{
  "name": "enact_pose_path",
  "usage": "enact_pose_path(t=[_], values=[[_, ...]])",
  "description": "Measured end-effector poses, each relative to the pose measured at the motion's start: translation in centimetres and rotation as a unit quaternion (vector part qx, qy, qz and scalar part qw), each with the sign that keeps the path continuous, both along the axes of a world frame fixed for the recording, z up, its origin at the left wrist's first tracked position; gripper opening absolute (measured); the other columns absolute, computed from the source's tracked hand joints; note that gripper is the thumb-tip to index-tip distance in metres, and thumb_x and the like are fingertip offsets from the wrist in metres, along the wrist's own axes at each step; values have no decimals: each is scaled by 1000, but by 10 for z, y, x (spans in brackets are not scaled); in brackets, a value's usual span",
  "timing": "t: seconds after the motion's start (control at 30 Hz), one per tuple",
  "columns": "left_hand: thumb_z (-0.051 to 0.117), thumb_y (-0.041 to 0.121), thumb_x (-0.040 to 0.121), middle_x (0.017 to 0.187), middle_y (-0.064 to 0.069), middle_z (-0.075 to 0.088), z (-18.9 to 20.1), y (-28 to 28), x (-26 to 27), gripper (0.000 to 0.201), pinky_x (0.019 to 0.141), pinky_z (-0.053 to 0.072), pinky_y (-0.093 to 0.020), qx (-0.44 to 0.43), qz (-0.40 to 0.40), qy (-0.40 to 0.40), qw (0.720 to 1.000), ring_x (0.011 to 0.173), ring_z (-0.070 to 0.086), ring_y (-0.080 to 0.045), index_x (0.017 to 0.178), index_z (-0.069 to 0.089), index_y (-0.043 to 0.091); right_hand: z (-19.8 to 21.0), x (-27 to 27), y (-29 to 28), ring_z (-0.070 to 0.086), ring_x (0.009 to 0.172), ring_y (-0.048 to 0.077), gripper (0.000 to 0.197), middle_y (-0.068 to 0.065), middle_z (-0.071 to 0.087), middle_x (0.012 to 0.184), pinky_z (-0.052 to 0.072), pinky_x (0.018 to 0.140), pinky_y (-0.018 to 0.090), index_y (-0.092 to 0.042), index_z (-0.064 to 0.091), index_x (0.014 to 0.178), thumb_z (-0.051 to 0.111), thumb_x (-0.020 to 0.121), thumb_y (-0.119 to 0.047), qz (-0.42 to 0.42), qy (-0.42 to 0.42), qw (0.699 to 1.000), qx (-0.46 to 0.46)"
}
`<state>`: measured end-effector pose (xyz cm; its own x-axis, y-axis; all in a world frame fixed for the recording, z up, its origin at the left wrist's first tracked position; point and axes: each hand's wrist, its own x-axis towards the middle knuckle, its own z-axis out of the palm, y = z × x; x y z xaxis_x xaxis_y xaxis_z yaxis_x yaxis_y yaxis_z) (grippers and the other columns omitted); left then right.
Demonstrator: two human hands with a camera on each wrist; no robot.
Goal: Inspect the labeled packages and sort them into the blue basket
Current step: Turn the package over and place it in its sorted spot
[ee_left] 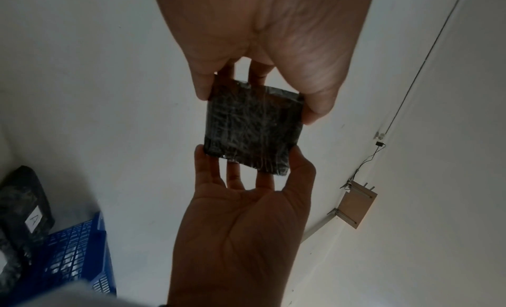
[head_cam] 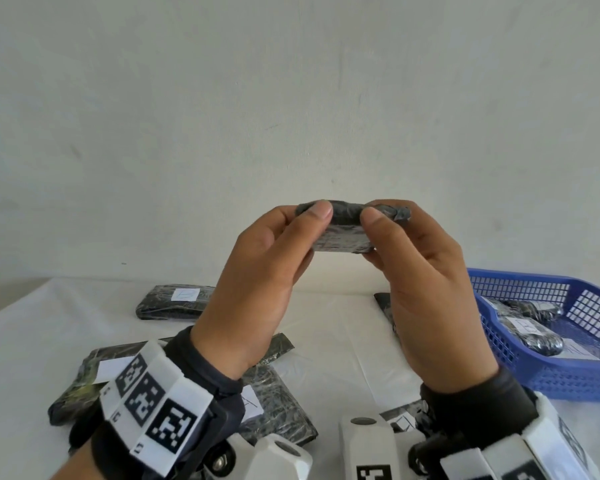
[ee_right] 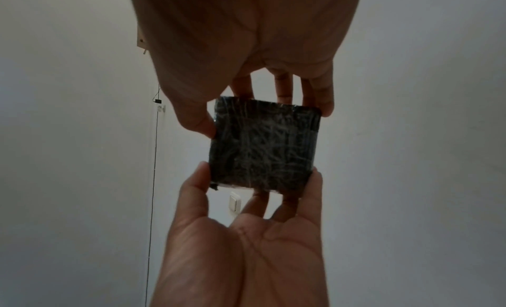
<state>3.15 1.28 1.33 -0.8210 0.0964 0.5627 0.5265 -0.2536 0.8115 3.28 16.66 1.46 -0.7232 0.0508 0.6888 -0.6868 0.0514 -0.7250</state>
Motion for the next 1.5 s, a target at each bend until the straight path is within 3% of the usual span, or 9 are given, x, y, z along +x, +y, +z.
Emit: enact_pose_path(t=[0.13, 0.27, 0.57, 0.73, 0.87, 1.0, 1.17, 1.33, 1.5], values=[[62, 56, 82, 98, -32, 62, 1, 1, 1, 43, 106, 38, -72, -12, 21, 25, 999, 100, 52, -25, 103, 78, 22, -1, 0, -2, 67, 107, 31, 40, 13, 70, 105, 55, 100, 50, -18, 72, 95, 60, 86, -54, -8, 12, 1000, -1], [65, 52, 82, 106, -8, 77, -2, 2, -1, 43, 110, 50, -49, -9, 54, 46, 997, 111, 71, -21, 106, 75, 18, 0, 5, -4, 69, 98, 19, 41, 19, 68, 107, 52, 83, 19, -15, 72, 95, 62, 83, -53, -6, 28, 1000, 11], [65, 53, 81, 107, -6, 77, -6, 2, -4, 50, 107, 52, -44, -33, 69, 56, 996, 113, 71, -21, 110, 75, 13, -5, 0, -6, 69, 105, 29, 44, 16, 70, 108, 56, 95, 47, -16, 72, 100, 62, 87, -57, -24, 27, 999, 32], [60, 58, 86, 102, -16, 68, -6, 2, -5, 40, 114, 40, -65, -5, 19, 34, 999, 106, 61, -24, 98, 81, 26, -5, 1, -5, 61, 107, 23, 52, 8, 65, 108, 48, 101, 49, -19, 67, 101, 41, 92, -62, -15, 3, 997, 72], [59, 57, 84, 104, 4, 71, -6, 1, -7, 35, 115, 46, -44, 21, -8, 16, 1000, 106, 65, -8, 90, 81, 32, -10, -3, -2, 55, 115, 28, 56, 6, 62, 113, 42, 107, 53, -17, 62, 111, 24, 96, -56, -4, 17, 994, 105], [62, 56, 82, 106, 2, 69, -9, -1, -11, 34, 112, 47, -37, 55, -28, -6, 998, 107, 63, -8, 91, 80, 29, -15, -9, 0, 47, 133, 19, 33, -2, 53, 134, 34, 119, 57, -44, 50, 113, 21, 99, -50, 0, 9, 993, 116], [65, 48, 77, 100, 6, 69, -10, 0, -14, 36, 109, 44, -36, 62, -6, -6, 998, 103, 62, -10, 97, 78, 22, -11, -5, 0, 59, 126, 18, 42, -2, 68, 118, 40, 117, 52, -31, 70, 108, 46, 92, -61, 56, -71, 995, 46], [62, 10, 84, 116, 0, 72, -17, 2, -20, 46, 98, 52, -46, 59, 11, 4, 998, 109, 66, -23, 127, 70, 23, -8, -8, -1, 76, 107, 21, 60, 9, 76, 120, 60, 95, 35, -19, 55, 143, 78, 88, -14, 104, -157, 980, -60], [70, 1, 94, 114, -9, 76, -17, 0, -22, 44, 72, 63, -31, 53, 22, -77, 995, 92, 77, -19, 135, 59, 15, -4, -3, -1, 77, 103, 30, 61, 15, 72, 121, 64, 87, 41, -28, 49, 144, 62, 97, 8, 48, -102, 984, -136]])
